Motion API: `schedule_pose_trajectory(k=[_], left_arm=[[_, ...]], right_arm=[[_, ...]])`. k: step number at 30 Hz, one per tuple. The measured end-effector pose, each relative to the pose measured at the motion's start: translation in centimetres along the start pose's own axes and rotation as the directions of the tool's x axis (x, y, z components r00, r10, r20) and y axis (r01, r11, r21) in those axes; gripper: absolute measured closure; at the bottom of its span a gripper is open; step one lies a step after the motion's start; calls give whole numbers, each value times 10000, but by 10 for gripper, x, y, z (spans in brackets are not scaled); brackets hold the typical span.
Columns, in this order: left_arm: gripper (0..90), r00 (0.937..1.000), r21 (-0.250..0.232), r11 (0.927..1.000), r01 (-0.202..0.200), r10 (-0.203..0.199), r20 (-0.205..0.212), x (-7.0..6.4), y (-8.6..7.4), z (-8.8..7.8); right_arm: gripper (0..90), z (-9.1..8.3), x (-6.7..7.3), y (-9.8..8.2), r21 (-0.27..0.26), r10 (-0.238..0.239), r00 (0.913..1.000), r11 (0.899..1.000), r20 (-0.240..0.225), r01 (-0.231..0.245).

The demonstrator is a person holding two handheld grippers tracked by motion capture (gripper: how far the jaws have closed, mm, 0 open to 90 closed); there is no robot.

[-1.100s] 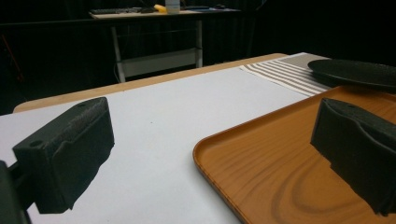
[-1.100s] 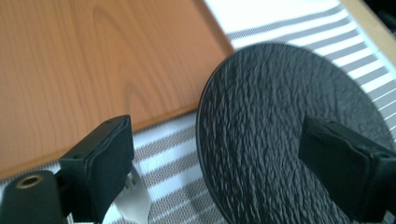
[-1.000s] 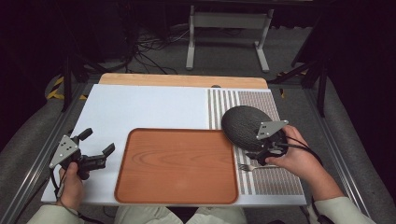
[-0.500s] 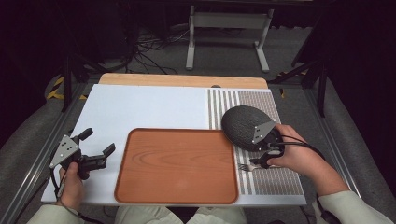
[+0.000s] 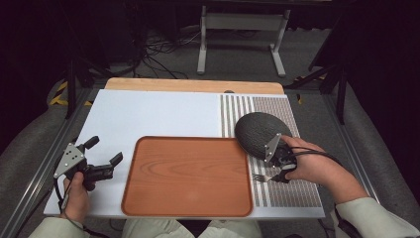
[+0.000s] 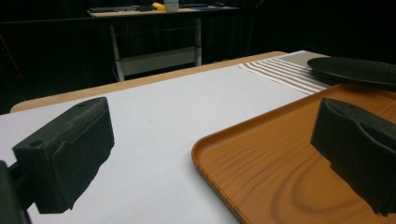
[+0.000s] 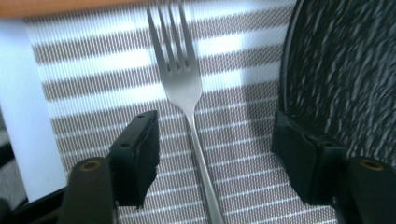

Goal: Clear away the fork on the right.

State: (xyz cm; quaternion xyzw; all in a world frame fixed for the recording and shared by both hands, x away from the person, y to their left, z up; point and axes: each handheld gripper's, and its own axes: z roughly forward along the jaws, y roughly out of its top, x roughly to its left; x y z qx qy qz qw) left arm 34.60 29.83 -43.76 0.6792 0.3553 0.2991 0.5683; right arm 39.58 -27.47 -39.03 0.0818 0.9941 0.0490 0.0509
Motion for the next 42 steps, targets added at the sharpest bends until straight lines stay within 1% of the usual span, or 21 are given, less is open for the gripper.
schedule_pose_trajectory(k=[1,3,4,5,8,9,10,14,15,19,22,24,26,27,29,32,35,37,39,42], left_arm=[[0,10000,0,10000,0,0,1,0,0,0],[0,10000,4,10000,-1,1,6,0,0,0],[0,10000,0,10000,0,0,8,0,0,0],[0,10000,-1,10000,6,-6,7,0,0,0],[0,10000,-13,10000,2,-2,13,0,0,0],[0,10000,-13,10000,2,-2,13,0,0,0],[0,10000,-12,10000,2,-2,17,0,0,0],[0,10000,-14,10000,14,-14,18,0,0,0],[0,10000,-3,10000,14,-13,29,0,0,0],[0,10000,-11,10000,18,-18,28,0,0,0],[0,10000,-14,10000,23,-23,31,0,0,0],[0,10000,-12,10000,13,-13,27,0,0,0],[0,10000,-15,10000,18,-18,27,0,0,0],[0,10000,-15,10000,18,-18,27,0,0,0],[0,10000,-15,10000,25,-25,30,0,0,0],[0,10000,-21,10000,19,-19,33,0,0,0],[0,10000,-56,10000,43,-43,17,0,0,0],[0,10000,-57,10000,42,-42,19,0,0,0],[0,10000,-54,10000,42,-42,17,0,0,0],[0,10000,-45,10000,42,-42,22,0,0,0]], right_arm=[[409,1,0,0,157,-29,9999,9999,-111,30],[424,4,1,-1,298,-57,9999,9995,-127,60],[443,4,0,-1,441,-185,9995,9988,-243,196],[461,5,1,-1,593,-123,9994,9981,-320,142],[502,9,0,-2,918,-466,9977,9945,-483,509],[502,9,0,-2,918,-466,9977,9945,-483,509],[526,10,0,-2,1113,-531,9971,9920,-548,589],[638,14,-1,-3,1581,-924,9933,9821,-697,1025],[657,14,-1,-4,1688,-1028,9925,9792,-668,1128],[741,17,-3,-5,1975,-1293,9883,9698,-813,1432],[794,19,-4,-5,2070,-1449,9859,9653,-833,1594],[807,20,-4,-4,2109,-1481,9848,9636,-902,1642],[824,22,-4,-4,2188,-1640,9813,9585,-1011,1827],[824,22,-4,-4,2188,-1640,9813,9585,-1011,1827],[833,23,-4,-4,2218,-1785,9779,9546,-1093,1990],[840,23,-3,-3,2256,-2008,9741,9491,-1035,2196],[843,24,-3,-3,2218,-2107,9717,9476,-1065,2297],[844,23,-2,-3,2245,-2192,9706,9453,-999,2366],[845,22,-2,-3,2238,-2190,9712,9459,-940,2349],[845,19,-1,-2,2158,-2111,9732,9499,-911,2263]])
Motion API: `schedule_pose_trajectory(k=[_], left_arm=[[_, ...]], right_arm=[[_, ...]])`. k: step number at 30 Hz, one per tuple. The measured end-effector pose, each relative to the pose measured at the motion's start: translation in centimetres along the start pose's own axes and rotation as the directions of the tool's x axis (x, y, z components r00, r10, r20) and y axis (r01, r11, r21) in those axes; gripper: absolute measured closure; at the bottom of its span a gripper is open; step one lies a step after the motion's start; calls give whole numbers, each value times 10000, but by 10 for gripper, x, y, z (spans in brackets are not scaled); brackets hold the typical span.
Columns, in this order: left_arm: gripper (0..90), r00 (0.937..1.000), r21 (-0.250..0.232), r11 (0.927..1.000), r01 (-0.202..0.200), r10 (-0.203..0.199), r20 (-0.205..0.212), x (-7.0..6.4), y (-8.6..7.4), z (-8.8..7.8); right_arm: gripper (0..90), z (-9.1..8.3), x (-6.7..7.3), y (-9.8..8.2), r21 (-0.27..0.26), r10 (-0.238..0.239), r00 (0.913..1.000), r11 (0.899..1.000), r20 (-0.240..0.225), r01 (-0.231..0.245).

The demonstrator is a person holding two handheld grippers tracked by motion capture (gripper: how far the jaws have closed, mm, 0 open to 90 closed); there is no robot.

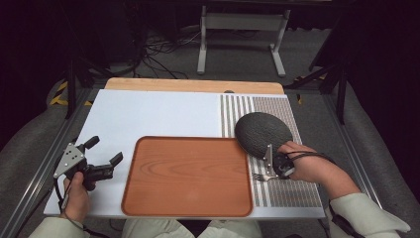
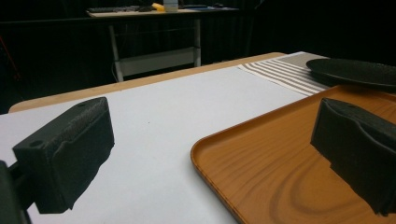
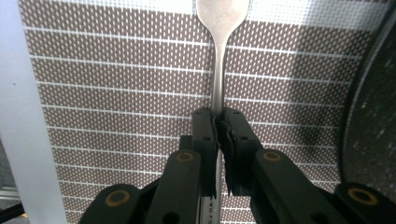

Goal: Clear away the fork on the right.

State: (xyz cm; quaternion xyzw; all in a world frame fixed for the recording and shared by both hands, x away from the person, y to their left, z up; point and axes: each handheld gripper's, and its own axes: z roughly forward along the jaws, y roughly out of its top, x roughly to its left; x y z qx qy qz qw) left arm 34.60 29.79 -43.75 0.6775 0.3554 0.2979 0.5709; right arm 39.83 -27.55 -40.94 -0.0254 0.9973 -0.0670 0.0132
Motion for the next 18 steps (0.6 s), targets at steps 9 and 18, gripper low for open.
schedule_pose_trajectory(k=[9,18], left_arm=[[0,10000,-36,10000,-2,2,-3,0,0,0],[0,10000,-21,10000,0,0,7,0,0,0]], right_arm=[[846,-23,1,1,-543,528,9981,9972,308,-511],[845,-52,0,5,-1435,1538,9859,9792,655,-1433]])
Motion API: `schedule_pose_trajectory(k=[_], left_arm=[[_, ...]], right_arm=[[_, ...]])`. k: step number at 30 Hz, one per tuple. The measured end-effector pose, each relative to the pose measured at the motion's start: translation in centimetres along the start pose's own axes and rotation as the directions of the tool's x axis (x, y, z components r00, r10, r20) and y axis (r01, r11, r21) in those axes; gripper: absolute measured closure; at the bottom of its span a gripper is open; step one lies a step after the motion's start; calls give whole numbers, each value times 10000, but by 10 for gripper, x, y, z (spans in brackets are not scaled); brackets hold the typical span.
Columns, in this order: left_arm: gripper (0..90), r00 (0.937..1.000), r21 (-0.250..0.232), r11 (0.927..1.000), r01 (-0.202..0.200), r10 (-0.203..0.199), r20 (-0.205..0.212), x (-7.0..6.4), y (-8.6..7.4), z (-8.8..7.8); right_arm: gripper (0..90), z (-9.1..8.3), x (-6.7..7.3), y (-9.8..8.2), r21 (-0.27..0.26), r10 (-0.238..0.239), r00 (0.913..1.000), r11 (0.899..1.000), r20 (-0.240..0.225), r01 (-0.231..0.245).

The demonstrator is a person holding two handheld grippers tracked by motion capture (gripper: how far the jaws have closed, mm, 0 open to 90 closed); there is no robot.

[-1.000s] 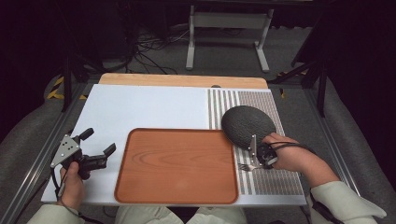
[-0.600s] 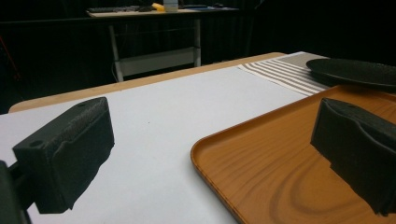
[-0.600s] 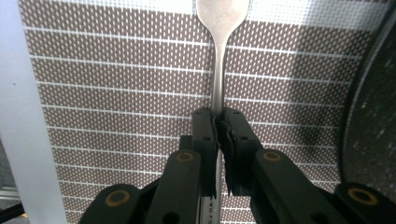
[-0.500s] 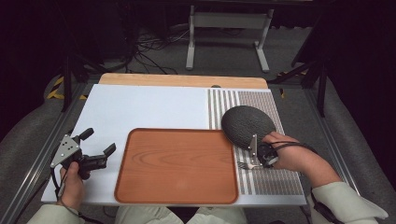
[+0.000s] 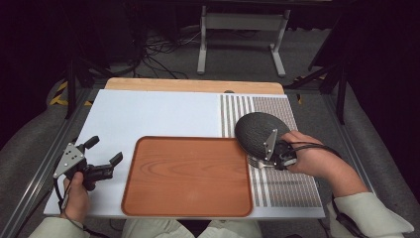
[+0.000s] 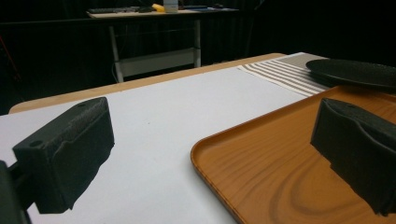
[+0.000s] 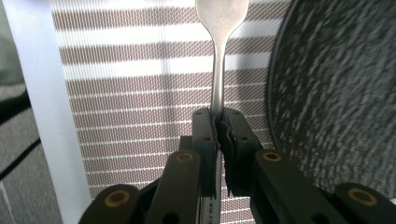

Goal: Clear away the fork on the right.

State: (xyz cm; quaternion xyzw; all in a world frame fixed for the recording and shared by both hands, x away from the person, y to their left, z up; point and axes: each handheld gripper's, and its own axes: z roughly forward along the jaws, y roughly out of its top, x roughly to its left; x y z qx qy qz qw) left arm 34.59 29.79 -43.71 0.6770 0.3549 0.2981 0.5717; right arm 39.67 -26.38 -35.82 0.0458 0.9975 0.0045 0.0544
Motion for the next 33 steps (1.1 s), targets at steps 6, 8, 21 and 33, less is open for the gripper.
schedule_pose_trajectory(k=[6,8,21,33], left_arm=[[0,10000,0,10000,-9,9,6,0,0,0],[0,10000,6,10000,-8,8,2,0,0,0],[0,10000,-19,10000,-15,15,17,0,0,0],[0,10000,-7,10000,-57,57,55,0,0,0]], right_arm=[[845,-10,0,7,-366,331,9993,9988,160,-325],[845,-15,1,12,-448,686,9974,9967,200,-677],[846,-29,3,42,-1340,2141,9768,9680,-10,-2123],[845,-33,3,61,-2315,4215,9032,8734,-811,-4284]])
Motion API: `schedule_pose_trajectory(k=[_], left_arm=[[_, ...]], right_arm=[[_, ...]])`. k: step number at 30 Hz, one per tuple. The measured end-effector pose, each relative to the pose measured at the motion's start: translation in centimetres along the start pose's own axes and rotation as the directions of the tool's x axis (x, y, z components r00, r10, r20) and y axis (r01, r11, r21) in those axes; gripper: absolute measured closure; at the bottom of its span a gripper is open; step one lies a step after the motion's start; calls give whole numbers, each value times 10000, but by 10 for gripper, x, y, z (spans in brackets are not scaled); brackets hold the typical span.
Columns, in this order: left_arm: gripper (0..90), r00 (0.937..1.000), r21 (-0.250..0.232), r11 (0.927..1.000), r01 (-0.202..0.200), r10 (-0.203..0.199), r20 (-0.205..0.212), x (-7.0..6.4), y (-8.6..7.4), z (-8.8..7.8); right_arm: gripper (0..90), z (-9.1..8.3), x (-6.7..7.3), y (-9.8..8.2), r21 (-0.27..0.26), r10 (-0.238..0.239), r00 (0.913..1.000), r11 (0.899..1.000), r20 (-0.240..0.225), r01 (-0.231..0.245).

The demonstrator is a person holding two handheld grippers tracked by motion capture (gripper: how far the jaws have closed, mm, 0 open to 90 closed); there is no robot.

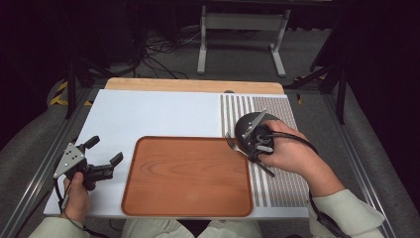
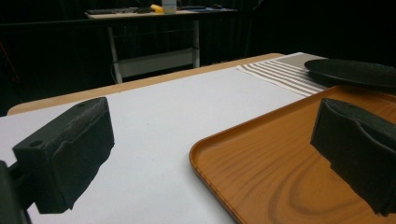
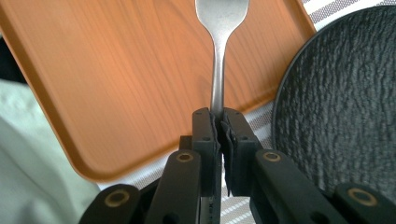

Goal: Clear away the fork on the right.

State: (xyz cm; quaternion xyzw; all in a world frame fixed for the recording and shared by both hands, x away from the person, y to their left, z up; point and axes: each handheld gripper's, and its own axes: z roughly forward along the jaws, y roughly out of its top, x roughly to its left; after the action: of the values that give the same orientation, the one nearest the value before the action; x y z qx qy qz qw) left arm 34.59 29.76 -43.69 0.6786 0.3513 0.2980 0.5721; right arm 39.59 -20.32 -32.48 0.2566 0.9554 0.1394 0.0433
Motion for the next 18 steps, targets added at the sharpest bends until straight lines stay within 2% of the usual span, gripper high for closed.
schedule_pose_trajectory(k=[4,9,13,18], left_arm=[[0,10000,-33,10000,-24,24,30,0,0,0],[0,10000,-19,10000,3,-3,36,0,0,0],[0,10000,19,10000,-11,11,24,0,0,0],[0,10000,23,10000,2,-2,8,0,0,0]], right_arm=[[846,1,3,6,-127,647,9979,9978,-88,-648],[845,4,6,10,-241,1103,9936,9935,-249,-1109],[845,7,8,15,-403,1766,9836,9832,-377,-1780],[845,10,12,19,-311,2635,9624,9635,-654,-2659]])
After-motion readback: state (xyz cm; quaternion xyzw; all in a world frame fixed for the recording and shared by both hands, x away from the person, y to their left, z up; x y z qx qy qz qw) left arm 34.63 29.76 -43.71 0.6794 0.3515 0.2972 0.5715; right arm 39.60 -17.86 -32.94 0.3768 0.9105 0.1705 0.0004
